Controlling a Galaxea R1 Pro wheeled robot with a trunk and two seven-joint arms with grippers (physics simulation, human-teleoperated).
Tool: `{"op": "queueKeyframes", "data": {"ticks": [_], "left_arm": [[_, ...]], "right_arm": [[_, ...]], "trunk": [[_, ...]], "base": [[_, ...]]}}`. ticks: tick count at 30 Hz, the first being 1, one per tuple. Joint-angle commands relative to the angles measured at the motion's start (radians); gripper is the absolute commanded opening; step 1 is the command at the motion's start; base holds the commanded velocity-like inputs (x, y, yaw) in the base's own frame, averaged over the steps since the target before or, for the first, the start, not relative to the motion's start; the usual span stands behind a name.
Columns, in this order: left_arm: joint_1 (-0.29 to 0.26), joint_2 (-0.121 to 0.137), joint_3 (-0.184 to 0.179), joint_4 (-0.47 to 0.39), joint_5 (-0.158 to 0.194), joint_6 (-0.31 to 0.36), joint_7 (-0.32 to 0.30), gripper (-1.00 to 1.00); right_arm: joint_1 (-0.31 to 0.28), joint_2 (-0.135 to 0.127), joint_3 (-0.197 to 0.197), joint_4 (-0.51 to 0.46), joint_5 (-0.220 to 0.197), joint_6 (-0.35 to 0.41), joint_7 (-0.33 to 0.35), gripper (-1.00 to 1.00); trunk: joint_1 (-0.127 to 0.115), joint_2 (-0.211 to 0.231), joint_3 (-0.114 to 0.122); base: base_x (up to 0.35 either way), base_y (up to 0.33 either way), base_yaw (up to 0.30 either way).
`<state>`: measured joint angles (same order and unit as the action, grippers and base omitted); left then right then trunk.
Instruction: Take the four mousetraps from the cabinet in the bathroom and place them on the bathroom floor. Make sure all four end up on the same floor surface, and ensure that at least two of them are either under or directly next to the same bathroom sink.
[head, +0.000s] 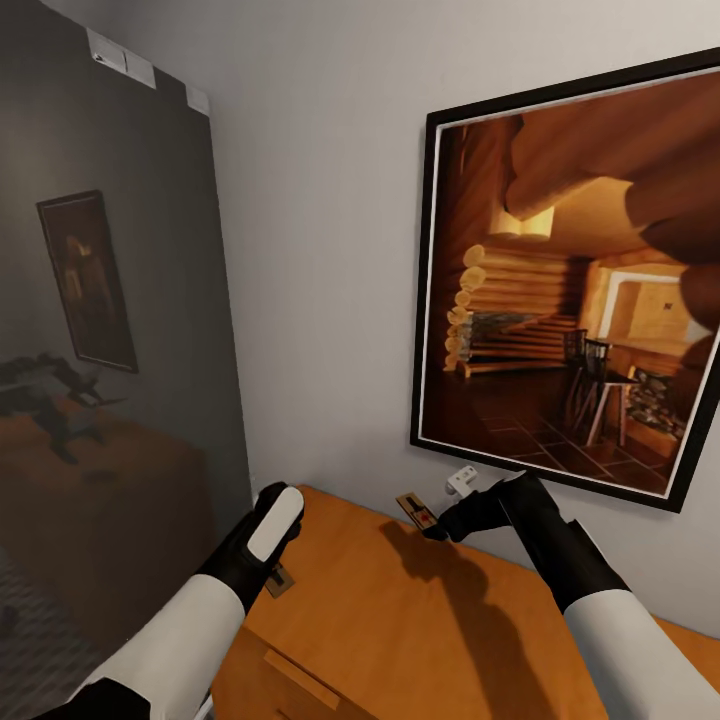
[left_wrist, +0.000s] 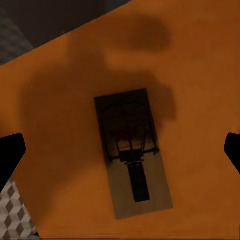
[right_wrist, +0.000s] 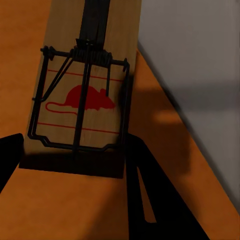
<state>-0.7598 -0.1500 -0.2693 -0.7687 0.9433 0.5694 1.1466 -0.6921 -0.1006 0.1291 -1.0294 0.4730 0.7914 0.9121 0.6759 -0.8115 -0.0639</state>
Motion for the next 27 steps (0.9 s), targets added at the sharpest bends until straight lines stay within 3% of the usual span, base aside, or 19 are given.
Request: {"op": "queueKeyframes", "data": {"ticks": [1, 9, 27], "left_arm": [[-0.001, -0.001, -0.003, 0.001, 0.005, 0.006, 0.006, 1.00], [-0.001, -0.019, -0.002, 0.010, -0.003, 0.006, 0.001, 1.00], [-0.001, -0.021, -0.002, 0.040, 0.004, -0.026, -0.002, 1.00]], "right_arm": [[-0.001, -0.001, 0.001, -0.001, 0.009, 0.003, 0.008, -1.00], [-0.001, -0.001, 0.001, -0.001, 0.009, 0.003, 0.009, -1.00], [-0.001, -0.001, 0.001, -0.001, 0.009, 0.003, 0.010, -1.00]], "trunk": [[0.000, -0.001, -0.002], [0.000, -0.001, -0.002], [0.000, -0.001, -0.002]], "base": [[0.000, 0.000, 0.000], [0.000, 0.000, 0.000], [0.000, 0.000, 0.000]]}}
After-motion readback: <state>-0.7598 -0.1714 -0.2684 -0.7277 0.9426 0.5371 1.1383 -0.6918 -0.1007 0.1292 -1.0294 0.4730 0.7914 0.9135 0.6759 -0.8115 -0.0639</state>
